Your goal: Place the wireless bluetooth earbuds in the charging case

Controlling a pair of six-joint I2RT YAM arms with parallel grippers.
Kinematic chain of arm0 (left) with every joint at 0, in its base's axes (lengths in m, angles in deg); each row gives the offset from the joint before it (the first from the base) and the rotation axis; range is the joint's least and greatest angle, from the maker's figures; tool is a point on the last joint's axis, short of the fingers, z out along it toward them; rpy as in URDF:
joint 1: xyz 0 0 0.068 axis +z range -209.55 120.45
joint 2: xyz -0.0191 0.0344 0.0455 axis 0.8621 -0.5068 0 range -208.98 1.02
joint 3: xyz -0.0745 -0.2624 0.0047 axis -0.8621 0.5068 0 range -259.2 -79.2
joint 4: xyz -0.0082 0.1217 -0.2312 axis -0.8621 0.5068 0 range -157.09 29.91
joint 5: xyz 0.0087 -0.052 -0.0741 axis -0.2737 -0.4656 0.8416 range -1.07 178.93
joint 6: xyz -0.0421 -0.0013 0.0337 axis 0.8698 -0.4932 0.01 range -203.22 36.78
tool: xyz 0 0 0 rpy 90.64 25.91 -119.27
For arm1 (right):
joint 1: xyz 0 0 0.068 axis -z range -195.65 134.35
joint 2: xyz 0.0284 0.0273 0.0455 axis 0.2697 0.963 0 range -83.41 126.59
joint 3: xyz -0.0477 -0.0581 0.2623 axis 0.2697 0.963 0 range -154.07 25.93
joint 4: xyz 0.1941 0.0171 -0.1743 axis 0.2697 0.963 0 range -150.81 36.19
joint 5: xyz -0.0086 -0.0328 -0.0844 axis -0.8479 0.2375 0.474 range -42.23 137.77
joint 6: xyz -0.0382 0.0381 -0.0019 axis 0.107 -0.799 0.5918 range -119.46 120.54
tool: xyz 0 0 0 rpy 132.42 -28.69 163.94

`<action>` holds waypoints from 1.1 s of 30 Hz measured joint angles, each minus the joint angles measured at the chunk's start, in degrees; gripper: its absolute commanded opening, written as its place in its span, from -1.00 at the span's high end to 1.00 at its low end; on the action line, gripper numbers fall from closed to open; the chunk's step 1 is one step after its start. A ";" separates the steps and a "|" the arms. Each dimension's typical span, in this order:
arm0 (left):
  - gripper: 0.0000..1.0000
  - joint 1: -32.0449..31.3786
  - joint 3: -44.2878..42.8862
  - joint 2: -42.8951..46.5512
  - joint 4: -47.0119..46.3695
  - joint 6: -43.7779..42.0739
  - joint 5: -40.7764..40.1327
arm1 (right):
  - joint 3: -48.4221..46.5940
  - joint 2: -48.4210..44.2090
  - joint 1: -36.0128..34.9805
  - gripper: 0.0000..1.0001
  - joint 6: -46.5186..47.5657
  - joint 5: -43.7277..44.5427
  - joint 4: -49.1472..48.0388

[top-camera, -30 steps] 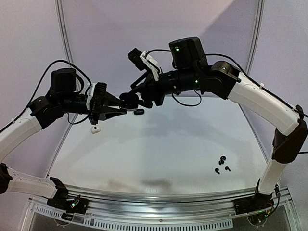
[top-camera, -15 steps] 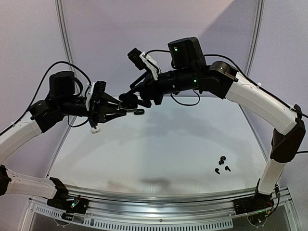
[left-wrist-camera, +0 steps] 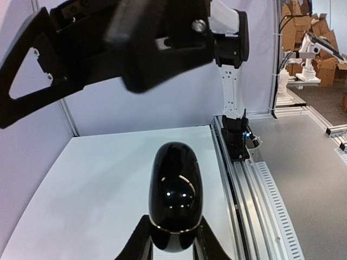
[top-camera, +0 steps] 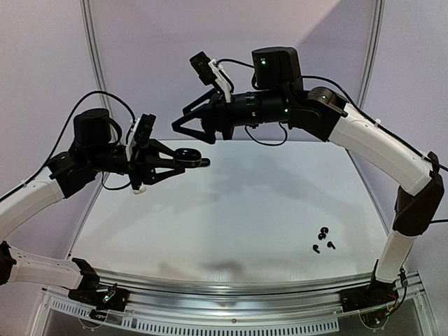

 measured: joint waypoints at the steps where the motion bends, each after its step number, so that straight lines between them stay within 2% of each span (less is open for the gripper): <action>1: 1.00 0.13 0.02 0.00 -0.24 0.66 0.13 | 0.00 0.00 0.07 -0.66 0.17 -0.28 0.11; 3: 1.00 0.63 0.02 0.00 -0.94 1.79 0.28 | 0.00 0.00 0.15 -0.75 1.42 -1.20 0.98; 11: 1.00 1.25 0.07 0.13 -1.97 2.84 0.46 | 0.02 -0.02 -0.39 -0.79 8.15 -0.28 9.44; 25: 1.00 1.60 0.61 0.13 -1.90 2.64 -0.02 | 0.07 0.00 -1.22 -0.61 12.28 7.26 12.55; 33: 1.00 1.88 0.61 0.11 0.35 -2.95 -1.57 | -0.17 0.00 -1.79 -0.55 12.11 10.23 12.92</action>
